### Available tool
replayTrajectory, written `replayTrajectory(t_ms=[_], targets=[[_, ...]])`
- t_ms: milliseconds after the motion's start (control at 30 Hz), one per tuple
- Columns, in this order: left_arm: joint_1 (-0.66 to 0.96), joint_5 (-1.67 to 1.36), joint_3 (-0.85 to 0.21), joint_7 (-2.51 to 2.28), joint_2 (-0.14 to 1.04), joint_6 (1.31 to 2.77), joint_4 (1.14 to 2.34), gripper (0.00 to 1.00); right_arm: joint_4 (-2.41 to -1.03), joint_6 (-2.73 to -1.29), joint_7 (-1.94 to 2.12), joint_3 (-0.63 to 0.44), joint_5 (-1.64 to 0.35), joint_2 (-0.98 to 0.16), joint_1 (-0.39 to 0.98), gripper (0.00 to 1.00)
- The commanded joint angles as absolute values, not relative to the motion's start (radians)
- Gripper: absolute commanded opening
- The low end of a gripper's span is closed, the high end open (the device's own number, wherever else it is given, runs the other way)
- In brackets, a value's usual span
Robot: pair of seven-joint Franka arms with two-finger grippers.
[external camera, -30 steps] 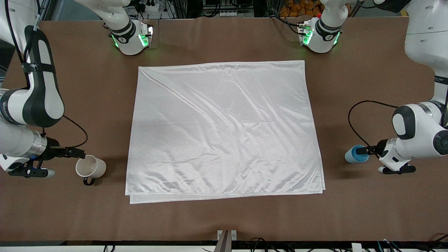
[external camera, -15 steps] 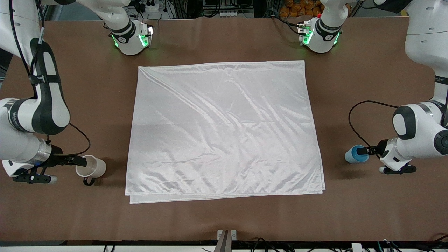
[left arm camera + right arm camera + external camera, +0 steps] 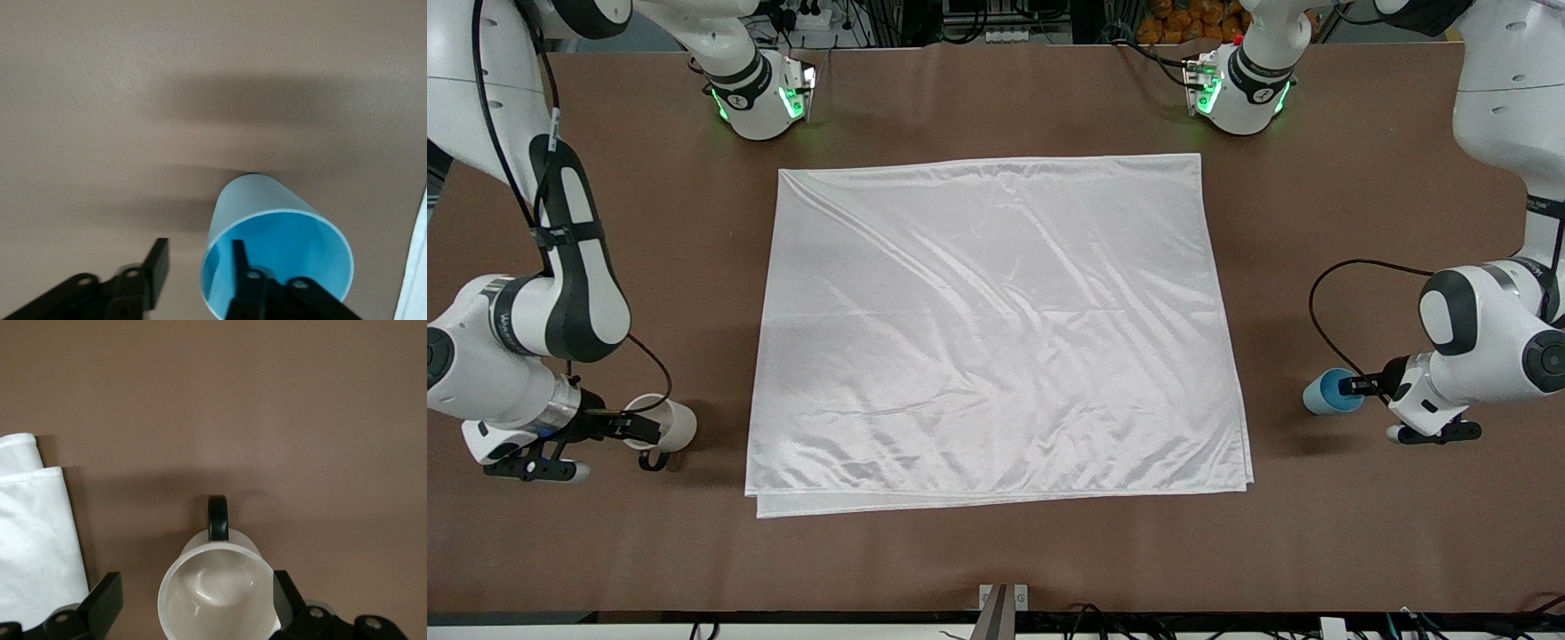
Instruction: Place blue cup into white mug on cloth
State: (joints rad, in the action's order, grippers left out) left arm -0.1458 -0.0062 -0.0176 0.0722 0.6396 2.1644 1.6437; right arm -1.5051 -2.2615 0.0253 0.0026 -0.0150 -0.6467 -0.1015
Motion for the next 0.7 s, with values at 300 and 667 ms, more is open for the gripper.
replayTrajectory(t_ms=[300,667], targets=[[-0.138,0.000,-0.017,0.058,0.644,2.189,1.651,0.00,-1.471,-2.333,0.035,0.011,-0.005,-0.706,-0.112,1.00],[-0.137,0.000,-0.017,0.058,0.644,2.191,1.651,0.00,-1.471,-2.382,0.035,0.011,-0.005,-0.741,-0.114,1.00]])
